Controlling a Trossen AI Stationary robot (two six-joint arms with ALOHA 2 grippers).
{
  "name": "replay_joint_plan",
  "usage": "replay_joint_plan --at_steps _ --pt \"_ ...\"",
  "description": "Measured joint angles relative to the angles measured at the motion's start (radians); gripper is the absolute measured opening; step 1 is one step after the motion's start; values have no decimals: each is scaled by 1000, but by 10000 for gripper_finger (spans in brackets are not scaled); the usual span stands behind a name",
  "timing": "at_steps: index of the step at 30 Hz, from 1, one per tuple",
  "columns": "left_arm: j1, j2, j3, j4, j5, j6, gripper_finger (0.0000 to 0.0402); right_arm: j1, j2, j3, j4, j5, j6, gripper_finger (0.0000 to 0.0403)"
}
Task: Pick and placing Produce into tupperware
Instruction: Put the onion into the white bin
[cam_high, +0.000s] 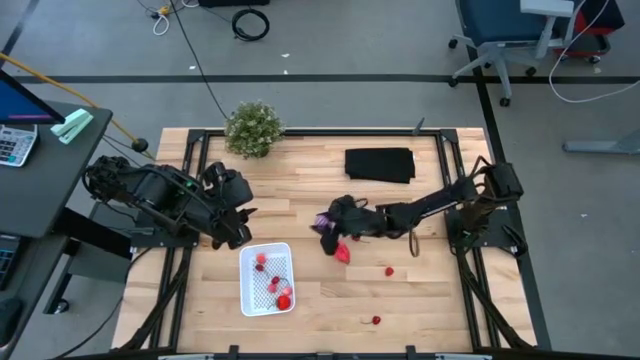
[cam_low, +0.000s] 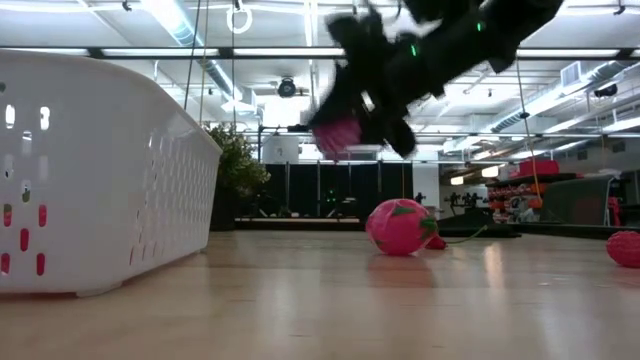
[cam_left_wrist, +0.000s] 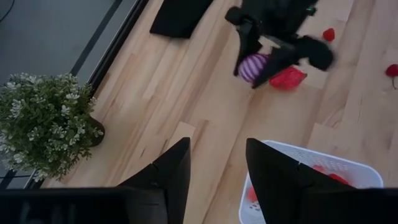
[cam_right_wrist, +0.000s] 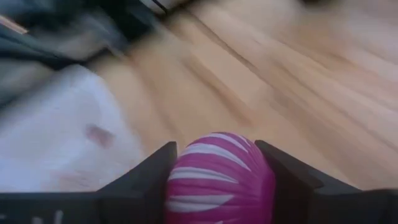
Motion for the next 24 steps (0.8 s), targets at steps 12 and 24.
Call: replay_joint_plan --at_steps 12,24 --pt "0 0 0 67 0 0 163 134 172 350 101 -39 -194 212" --pt "-9 0 0 85 1 -3 162 177 356 735 -473 -6 -362 167"
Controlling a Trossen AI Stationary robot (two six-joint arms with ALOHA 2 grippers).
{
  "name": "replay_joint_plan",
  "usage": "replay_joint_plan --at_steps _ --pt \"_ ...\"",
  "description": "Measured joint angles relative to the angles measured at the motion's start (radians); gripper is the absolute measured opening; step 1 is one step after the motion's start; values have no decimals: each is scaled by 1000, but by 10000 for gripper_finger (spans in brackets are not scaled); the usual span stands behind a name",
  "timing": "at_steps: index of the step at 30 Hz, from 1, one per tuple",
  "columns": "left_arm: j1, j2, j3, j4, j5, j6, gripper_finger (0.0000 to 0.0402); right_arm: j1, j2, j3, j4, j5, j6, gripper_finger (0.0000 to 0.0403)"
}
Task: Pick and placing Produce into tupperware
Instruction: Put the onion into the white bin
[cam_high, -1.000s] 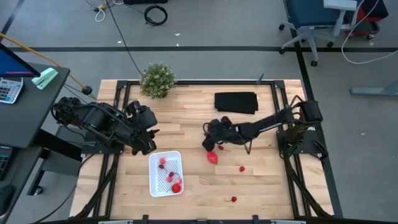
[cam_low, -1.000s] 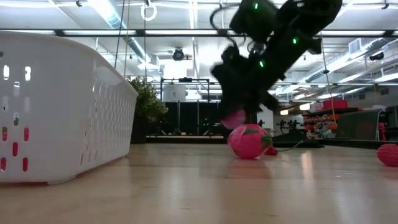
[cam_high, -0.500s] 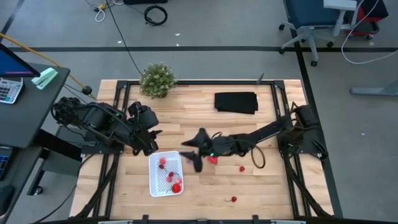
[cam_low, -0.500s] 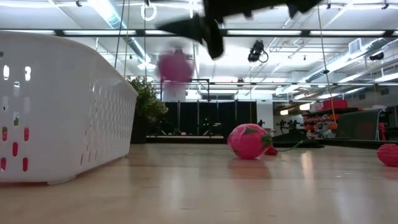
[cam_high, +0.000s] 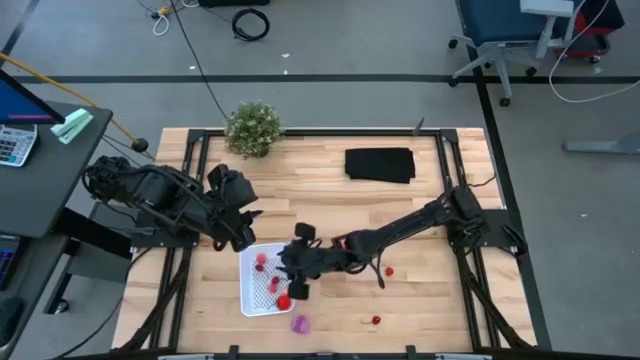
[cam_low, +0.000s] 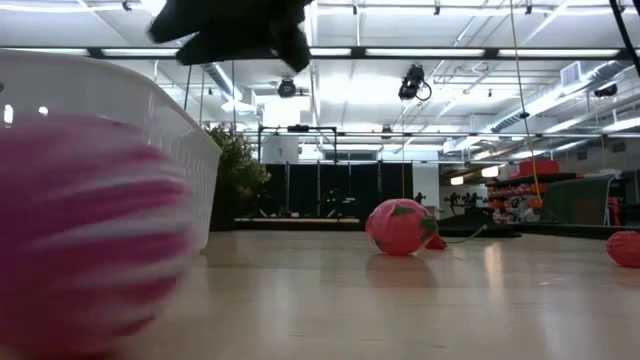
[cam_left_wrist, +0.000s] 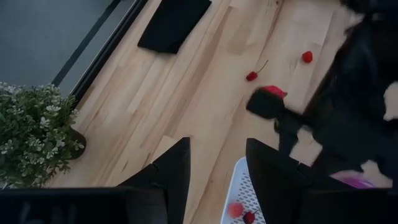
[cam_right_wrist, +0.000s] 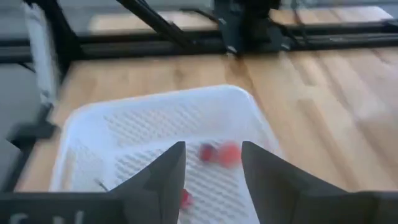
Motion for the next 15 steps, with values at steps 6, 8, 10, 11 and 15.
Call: replay_joint_plan --at_steps 6,8,10,11,15 --pt "-22 0 0 -8 1 -3 162 31 -137 29 -261 -67 -34 187" --pt "-30 0 0 -11 0 -4 162 52 -175 28 -351 -120 -27 195" --pt "-37 0 0 -11 0 -4 162 89 -196 27 -435 -154 -2 204" --pt "-40 0 0 -11 0 -4 162 111 -197 24 -465 -161 4 209" --pt "-47 0 0 -2 0 -7 162 207 -173 24 -467 -172 -31 225"
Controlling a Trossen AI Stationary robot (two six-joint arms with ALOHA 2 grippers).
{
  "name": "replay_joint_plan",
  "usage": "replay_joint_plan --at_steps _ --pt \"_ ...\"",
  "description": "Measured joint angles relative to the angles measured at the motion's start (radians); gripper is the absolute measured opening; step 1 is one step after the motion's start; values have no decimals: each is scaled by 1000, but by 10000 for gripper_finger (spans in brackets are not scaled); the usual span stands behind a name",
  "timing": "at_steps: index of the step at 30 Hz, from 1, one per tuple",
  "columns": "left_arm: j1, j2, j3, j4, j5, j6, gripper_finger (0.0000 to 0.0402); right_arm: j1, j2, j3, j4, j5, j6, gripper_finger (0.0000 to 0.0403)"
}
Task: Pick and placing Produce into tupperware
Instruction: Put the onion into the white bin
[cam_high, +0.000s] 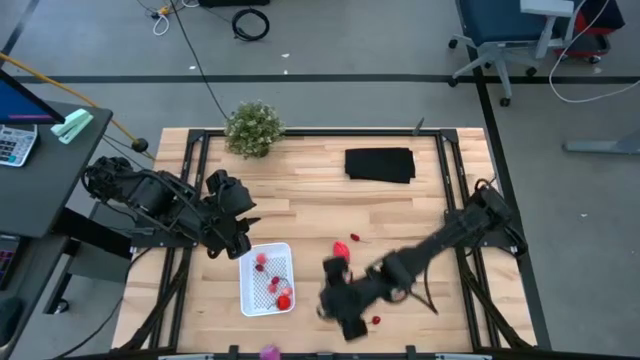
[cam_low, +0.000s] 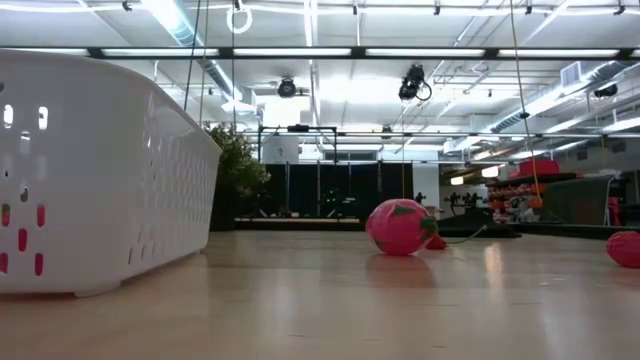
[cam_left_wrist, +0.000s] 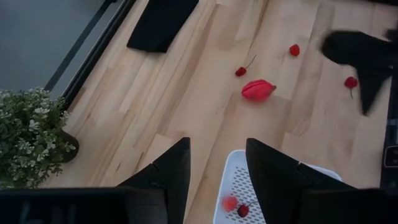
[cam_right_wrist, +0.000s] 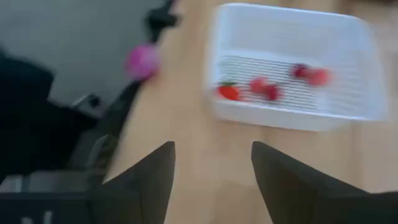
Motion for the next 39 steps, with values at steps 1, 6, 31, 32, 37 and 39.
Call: replay_joint_plan --at_steps 1,6,31,32,37,39 --pt "0 0 0 4 0 -11 162 19 11 0 16 8 -21 228" --pt "0 0 0 15 -1 -48 162 74 46 -1 37 227 -56 236" --pt "-9 1 0 17 0 -167 162 78 29 -39 63 162 103 226" --pt "-14 1 0 17 -1 -180 162 78 29 -39 77 149 104 225" --pt "-113 1 0 42 -1 -225 162 94 32 -43 174 74 95 219" --pt "-182 4 0 100 -7 -223 162 100 32 -46 178 71 96 213"
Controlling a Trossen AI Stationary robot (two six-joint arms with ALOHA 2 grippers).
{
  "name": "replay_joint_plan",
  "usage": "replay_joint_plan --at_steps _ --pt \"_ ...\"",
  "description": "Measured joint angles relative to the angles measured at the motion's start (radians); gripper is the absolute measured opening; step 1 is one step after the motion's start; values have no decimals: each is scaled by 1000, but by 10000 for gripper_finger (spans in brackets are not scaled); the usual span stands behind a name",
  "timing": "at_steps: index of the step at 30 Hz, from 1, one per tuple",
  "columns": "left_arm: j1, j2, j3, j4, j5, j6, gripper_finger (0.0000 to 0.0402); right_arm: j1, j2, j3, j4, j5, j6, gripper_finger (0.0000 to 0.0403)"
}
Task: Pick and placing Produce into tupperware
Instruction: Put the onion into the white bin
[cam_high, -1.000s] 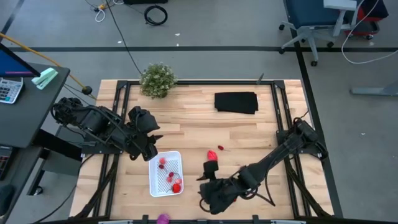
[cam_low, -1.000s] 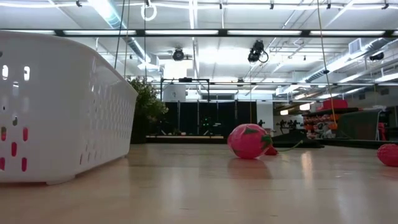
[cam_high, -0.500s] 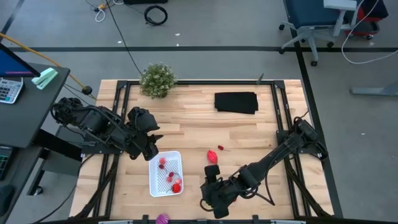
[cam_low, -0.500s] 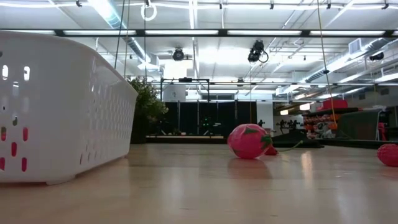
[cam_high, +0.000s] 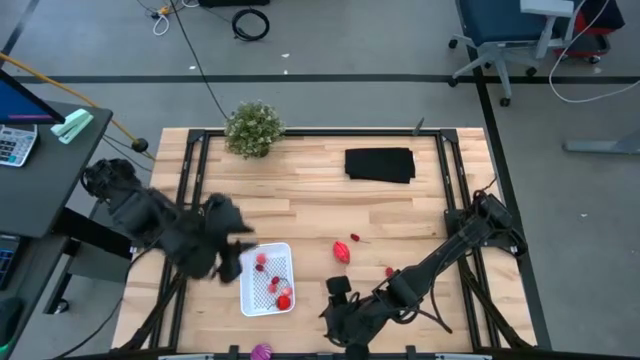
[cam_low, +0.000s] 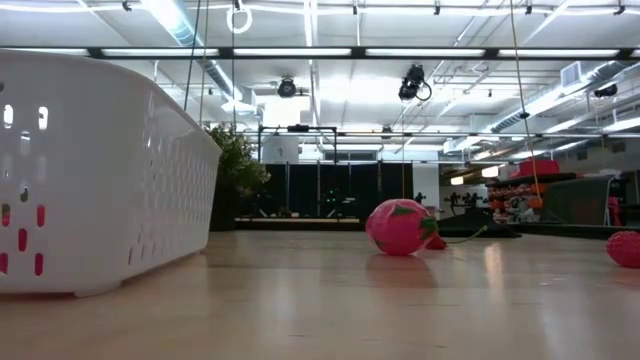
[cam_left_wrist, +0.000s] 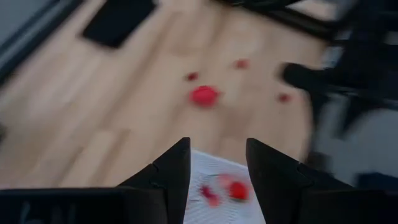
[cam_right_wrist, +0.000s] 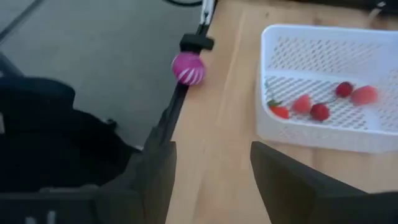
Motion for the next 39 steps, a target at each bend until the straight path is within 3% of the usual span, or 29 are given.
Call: replay_joint_plan --at_steps 4,8,12,17,26,39 --pt "-163 52 1 148 -3 77 162 7 -1 -1 -2 1 3 187" --pt "-326 173 1 226 1 99 162 12 -2 -1 -9 8 29 138" --pt "-441 322 0 228 -3 -24 162 13 -2 -1 -9 8 26 78" --pt "-499 492 -1 267 -1 -250 162 11 -2 -2 -9 10 23 12" --pt "-514 645 -1 443 13 -258 162 10 -2 -2 -9 98 22 14" --pt "-519 798 0 540 23 -346 162 -2 -2 -2 -9 105 -26 16"
